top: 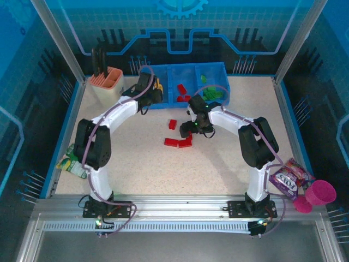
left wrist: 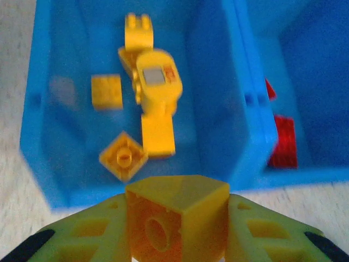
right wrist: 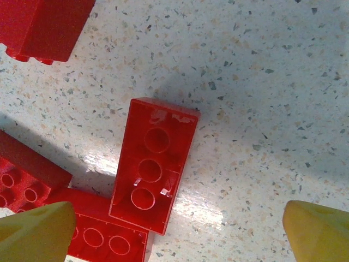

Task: Sort the legos into containers by color
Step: Place the lego in the container, then pick up the lego from the center of the table.

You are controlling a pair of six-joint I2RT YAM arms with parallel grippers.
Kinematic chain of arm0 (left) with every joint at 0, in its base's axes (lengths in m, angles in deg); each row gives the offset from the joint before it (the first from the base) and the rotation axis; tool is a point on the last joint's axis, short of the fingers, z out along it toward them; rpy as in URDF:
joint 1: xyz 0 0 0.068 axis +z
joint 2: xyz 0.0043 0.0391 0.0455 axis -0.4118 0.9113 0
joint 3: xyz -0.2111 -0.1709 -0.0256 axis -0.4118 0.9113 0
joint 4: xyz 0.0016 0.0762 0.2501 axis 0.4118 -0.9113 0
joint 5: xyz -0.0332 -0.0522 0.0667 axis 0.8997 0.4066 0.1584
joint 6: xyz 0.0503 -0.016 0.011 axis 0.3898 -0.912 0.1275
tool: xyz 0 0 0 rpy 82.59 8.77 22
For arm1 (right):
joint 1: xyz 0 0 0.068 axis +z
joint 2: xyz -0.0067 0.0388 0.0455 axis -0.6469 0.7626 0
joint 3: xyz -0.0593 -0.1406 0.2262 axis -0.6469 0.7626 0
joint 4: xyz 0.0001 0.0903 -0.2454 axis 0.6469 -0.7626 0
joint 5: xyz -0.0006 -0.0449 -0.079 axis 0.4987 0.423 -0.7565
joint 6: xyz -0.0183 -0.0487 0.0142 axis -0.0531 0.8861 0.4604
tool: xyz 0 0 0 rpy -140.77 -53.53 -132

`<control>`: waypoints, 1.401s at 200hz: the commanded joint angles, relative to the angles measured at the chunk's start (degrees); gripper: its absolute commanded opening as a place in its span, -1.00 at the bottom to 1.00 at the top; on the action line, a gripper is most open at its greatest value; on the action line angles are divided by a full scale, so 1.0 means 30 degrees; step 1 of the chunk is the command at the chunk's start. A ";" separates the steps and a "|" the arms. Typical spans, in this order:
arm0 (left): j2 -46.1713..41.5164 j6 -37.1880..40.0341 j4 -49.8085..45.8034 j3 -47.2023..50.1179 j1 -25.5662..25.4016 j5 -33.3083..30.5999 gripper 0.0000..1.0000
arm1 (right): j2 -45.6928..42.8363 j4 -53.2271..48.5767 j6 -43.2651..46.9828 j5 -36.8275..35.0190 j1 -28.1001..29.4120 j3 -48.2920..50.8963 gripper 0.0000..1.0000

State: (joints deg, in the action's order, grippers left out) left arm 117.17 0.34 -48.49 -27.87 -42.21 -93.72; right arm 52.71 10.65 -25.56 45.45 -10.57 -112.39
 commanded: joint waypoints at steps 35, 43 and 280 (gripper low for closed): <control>0.6824 0.1020 -0.1523 -0.7914 0.0900 0.0012 -0.28 | -0.0270 -0.0810 0.0087 0.0155 0.0268 -0.0306 0.97; 0.7514 0.1032 -0.1887 -0.8882 0.1008 0.0093 -0.27 | -0.0167 -0.0833 0.0062 0.0154 0.0264 -0.0394 0.97; -0.3950 0.2153 0.0086 -0.0785 0.1334 0.0401 0.44 | 0.3090 -0.0130 -0.0894 -0.0041 0.0481 -0.2328 -0.15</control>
State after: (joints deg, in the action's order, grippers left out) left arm 114.11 6.19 -50.45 -36.42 -38.45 -92.21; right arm 60.40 10.25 -27.62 45.52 -10.24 -117.39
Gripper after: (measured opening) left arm 0.717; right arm 0.453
